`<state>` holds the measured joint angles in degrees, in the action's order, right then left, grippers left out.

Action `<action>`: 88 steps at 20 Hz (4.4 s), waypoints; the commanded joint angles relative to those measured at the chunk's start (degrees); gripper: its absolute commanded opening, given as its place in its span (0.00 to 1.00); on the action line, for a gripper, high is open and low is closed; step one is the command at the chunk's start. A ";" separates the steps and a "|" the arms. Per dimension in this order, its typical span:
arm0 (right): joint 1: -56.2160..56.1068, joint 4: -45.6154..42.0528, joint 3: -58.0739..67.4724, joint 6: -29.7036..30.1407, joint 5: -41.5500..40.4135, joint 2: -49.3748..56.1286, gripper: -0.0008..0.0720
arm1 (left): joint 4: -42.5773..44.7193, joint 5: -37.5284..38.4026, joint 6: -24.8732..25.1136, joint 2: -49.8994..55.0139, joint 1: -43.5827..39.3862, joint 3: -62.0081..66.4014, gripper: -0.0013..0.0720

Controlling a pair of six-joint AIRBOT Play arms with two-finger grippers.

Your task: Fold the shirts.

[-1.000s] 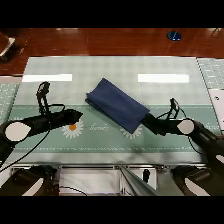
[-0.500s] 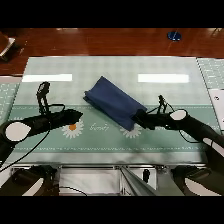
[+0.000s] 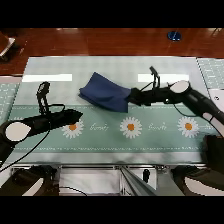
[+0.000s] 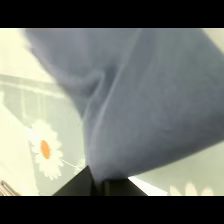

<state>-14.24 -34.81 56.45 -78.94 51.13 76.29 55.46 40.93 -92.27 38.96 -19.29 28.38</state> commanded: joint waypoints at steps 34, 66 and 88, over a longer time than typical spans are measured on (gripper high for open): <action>81.88 -52.59 28.55 -13.35 55.17 -27.82 0.05 | 0.00 -6.60 0.02 0.04 -0.04 0.00 0.04; 37.68 -32.22 37.40 -15.91 27.08 -11.56 0.05 | 0.02 0.42 10.56 10.62 11.19 36.20 0.04; 4.72 -66.25 15.04 -23.89 22.10 -1.95 0.05 | 18.05 21.49 3.50 29.70 7.37 37.07 0.04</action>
<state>-9.45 -100.79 71.59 -102.76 73.19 74.30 73.36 62.06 -88.55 68.60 -11.90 65.41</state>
